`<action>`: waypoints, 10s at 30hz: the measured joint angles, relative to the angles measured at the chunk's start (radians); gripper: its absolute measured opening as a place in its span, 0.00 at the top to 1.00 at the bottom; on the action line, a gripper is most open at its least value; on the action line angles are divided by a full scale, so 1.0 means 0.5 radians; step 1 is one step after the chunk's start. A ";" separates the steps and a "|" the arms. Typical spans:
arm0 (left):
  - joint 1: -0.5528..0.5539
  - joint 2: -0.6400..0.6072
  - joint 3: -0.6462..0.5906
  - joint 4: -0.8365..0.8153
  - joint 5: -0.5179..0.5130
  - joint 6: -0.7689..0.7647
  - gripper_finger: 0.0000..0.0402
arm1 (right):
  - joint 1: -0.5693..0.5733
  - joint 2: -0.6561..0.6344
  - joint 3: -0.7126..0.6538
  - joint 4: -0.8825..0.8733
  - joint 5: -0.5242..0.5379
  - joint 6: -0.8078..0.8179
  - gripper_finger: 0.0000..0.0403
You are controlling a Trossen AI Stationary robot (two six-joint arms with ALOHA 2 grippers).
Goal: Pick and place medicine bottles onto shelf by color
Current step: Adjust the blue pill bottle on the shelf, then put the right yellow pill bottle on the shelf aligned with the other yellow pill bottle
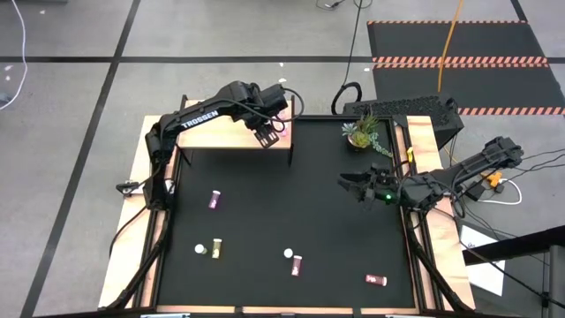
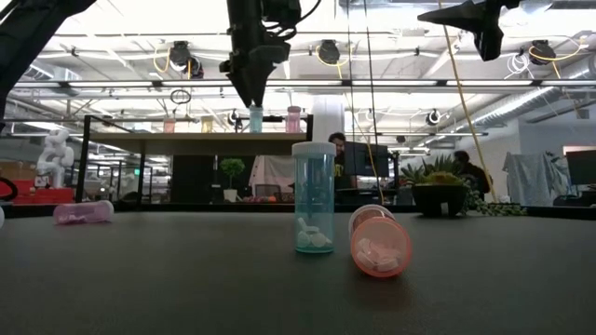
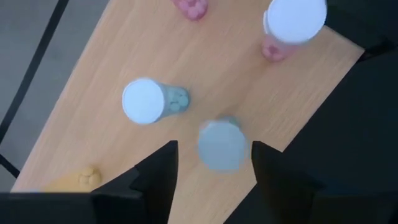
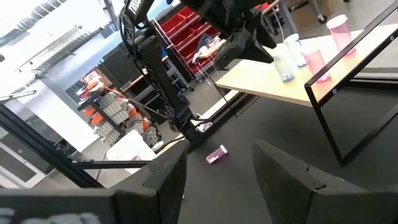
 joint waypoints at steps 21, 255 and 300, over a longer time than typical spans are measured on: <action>0.263 -0.116 0.094 0.179 0.136 -0.311 0.41 | -0.016 -0.145 0.000 -0.035 0.007 -0.054 0.56; 0.291 -0.447 -0.801 0.895 0.420 -0.204 0.62 | 0.133 -0.498 0.001 0.224 0.151 0.085 0.56; 0.244 -0.474 -0.060 1.006 0.369 0.160 0.62 | 0.001 -0.601 0.000 -0.375 0.123 -0.149 0.56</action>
